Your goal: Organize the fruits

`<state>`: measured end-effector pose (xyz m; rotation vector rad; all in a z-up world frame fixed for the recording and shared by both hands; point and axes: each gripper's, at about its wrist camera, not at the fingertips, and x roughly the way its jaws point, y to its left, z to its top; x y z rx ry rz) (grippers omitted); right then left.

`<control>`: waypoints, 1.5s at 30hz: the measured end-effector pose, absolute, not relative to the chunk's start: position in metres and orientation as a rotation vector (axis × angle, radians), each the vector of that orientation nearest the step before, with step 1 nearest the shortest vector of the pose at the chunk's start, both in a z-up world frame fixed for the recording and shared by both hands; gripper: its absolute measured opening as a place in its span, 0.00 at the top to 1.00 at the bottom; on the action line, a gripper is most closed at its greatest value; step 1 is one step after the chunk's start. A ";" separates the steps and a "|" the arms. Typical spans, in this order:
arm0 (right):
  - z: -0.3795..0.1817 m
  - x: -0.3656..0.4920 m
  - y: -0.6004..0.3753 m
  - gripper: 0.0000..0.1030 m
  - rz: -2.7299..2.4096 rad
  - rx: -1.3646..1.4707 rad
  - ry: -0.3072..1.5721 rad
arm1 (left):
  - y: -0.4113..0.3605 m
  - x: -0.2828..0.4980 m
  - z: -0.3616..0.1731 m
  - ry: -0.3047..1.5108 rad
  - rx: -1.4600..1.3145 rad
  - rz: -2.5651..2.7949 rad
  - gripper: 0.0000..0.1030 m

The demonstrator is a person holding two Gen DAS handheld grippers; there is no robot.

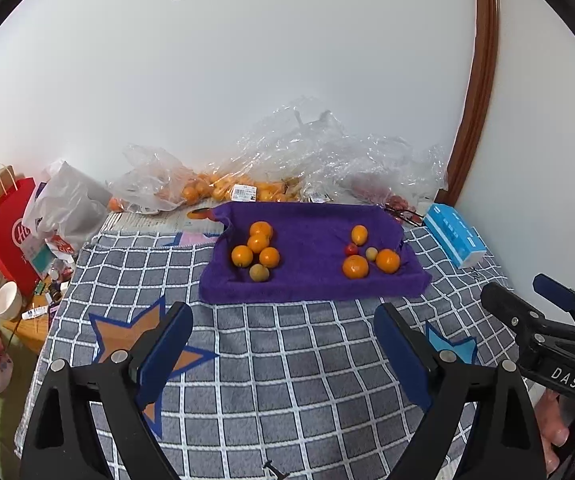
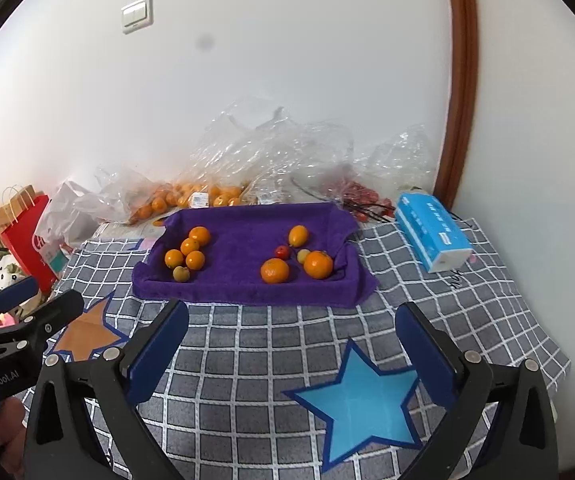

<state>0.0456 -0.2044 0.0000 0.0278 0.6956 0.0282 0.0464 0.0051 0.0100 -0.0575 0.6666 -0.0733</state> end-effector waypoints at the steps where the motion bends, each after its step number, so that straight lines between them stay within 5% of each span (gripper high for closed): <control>1: 0.000 0.042 -0.206 0.01 0.024 0.026 0.694 | 0.004 0.044 0.010 0.665 -0.059 -0.073 0.11; 45: 0.001 0.013 -0.219 0.01 0.031 0.037 0.684 | -0.010 0.017 0.023 0.634 -0.009 -0.067 0.10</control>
